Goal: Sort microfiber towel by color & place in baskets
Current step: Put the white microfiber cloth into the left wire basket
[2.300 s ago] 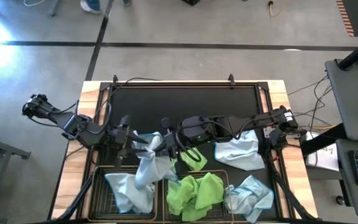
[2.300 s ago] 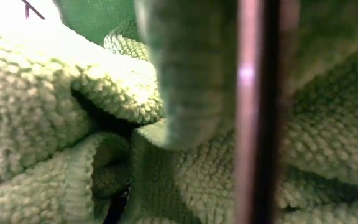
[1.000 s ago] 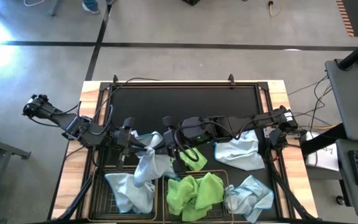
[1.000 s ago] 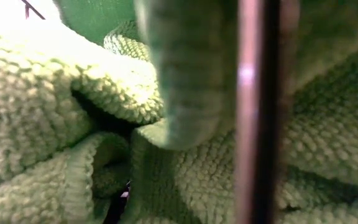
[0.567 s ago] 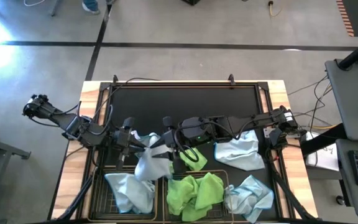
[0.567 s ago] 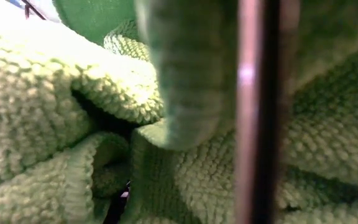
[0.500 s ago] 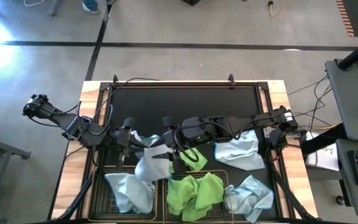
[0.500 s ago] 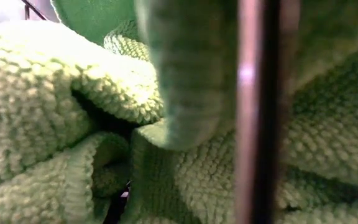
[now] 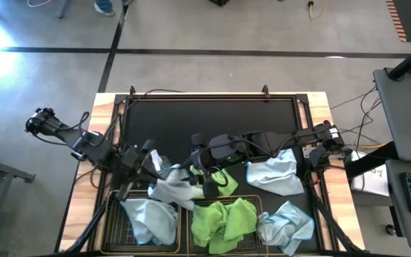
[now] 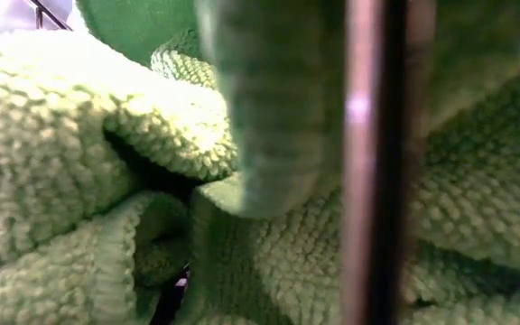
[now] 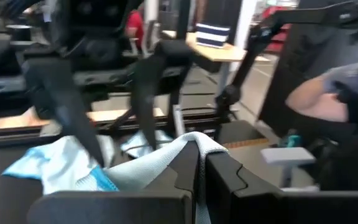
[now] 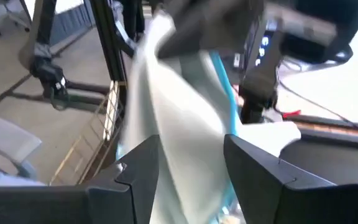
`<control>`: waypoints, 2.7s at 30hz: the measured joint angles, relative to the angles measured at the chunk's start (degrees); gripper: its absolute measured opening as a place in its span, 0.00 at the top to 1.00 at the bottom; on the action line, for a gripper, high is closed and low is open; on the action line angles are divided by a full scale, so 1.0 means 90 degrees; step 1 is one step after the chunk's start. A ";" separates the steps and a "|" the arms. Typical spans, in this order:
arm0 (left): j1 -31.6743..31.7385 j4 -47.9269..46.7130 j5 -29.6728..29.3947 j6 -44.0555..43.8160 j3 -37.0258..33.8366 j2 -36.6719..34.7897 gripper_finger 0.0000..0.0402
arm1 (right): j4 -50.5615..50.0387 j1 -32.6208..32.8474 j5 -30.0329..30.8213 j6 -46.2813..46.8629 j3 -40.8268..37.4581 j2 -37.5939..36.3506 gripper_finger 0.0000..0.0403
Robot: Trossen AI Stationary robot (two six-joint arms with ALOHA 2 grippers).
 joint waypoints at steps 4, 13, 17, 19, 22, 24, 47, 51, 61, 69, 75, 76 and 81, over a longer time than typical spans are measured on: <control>-0.0140 -0.0226 0.0092 -0.0011 0.0335 -0.0021 1.00 | -0.0338 0.0000 0.0249 -0.0004 0.0000 -0.0050 0.59; -0.0794 -0.1416 0.0097 -0.0002 0.1428 0.0176 1.00 | -0.1189 0.0000 0.0789 0.0049 0.0000 -0.0182 0.63; -0.1238 -0.2040 0.0097 0.0068 0.2071 0.0364 1.00 | -0.1294 0.0000 0.0810 0.0205 0.0000 -0.0197 0.64; -0.1449 -0.2266 0.0097 0.0144 0.2386 0.0474 1.00 | -0.1302 0.0000 0.0810 0.0253 0.0000 -0.0197 0.65; -0.1698 -0.2650 0.0098 0.0222 0.2820 0.0637 1.00 | -0.1333 0.0000 0.0810 0.0338 0.0000 -0.0197 0.66; -0.1806 -0.3000 0.0099 0.0220 0.3027 0.0743 1.00 | -0.1402 0.0000 0.0813 0.0340 0.0000 -0.0197 0.66; -0.2002 -0.6376 -0.0900 -0.4001 0.3216 0.1868 1.00 | -0.2434 0.0015 0.0810 0.1188 0.0000 -0.0197 0.69; -0.2002 -0.6374 -0.0792 -0.4072 0.3216 0.2122 1.00 | -0.2430 0.0015 0.0810 0.1185 -0.0038 -0.0197 0.69; -0.2000 -0.6375 -0.0394 -0.3942 0.3214 0.2582 1.00 | -0.2436 0.0015 0.0806 0.1498 -0.0063 -0.0197 0.69; -0.2000 -0.6588 -0.0341 -0.3864 0.3212 0.2448 1.00 | -0.2445 0.0015 0.0805 0.1466 -0.0063 -0.0197 0.69; -0.1940 -0.6658 -0.0340 -0.3326 0.3212 0.2379 1.00 | -0.2504 0.0017 0.0805 0.1450 -0.0066 -0.0197 0.70; -0.1908 -0.6658 -0.0361 -0.3272 0.3212 0.2388 1.00 | -0.2532 0.0016 0.0803 0.1450 -0.0066 -0.0197 0.69; -0.1792 -0.6658 -0.1363 -0.3371 0.3212 0.2528 1.00 | -0.2769 0.0016 0.0803 0.1452 -0.0068 -0.0197 0.69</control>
